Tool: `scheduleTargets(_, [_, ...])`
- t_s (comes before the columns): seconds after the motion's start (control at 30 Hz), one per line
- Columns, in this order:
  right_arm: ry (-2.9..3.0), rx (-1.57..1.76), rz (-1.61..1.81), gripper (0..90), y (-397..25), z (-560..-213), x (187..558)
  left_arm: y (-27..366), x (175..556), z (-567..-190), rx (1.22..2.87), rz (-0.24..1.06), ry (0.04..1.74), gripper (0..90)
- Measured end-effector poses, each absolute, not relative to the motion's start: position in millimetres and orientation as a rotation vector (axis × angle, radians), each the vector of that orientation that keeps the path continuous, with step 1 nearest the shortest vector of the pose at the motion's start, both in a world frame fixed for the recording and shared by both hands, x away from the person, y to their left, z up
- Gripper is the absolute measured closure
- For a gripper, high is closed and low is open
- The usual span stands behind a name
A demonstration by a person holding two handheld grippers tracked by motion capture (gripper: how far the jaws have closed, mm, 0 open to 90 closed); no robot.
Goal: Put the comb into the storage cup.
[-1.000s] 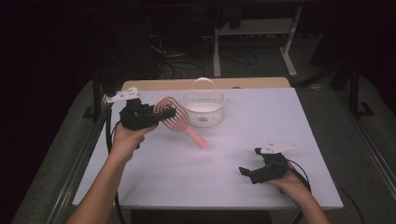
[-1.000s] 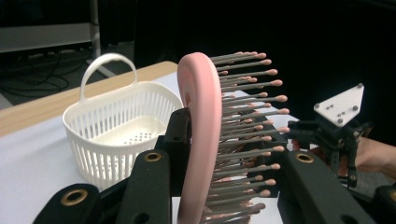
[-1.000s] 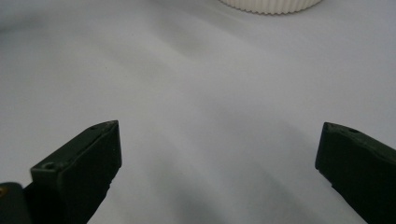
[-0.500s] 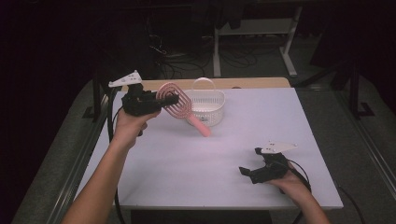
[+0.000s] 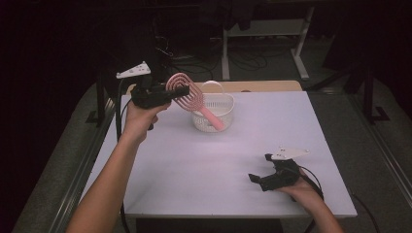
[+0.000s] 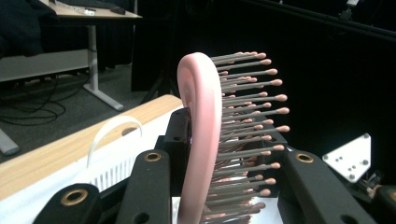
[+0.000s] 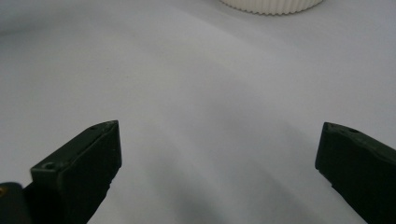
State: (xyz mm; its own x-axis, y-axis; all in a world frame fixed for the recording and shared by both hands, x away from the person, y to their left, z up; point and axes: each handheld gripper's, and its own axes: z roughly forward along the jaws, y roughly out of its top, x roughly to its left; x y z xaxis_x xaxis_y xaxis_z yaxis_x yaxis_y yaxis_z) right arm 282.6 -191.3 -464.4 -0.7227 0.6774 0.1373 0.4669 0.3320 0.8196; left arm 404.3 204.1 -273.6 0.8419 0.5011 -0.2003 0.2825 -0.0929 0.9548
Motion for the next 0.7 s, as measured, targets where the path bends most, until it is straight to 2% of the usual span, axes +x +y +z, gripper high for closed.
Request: scheduleTargets(0.7, [2.367,1.04,1.345,0.0,-192.4,-464.6,283.1,190.7,450.4,-267.0,1.633,0.246,0.663,65.7])
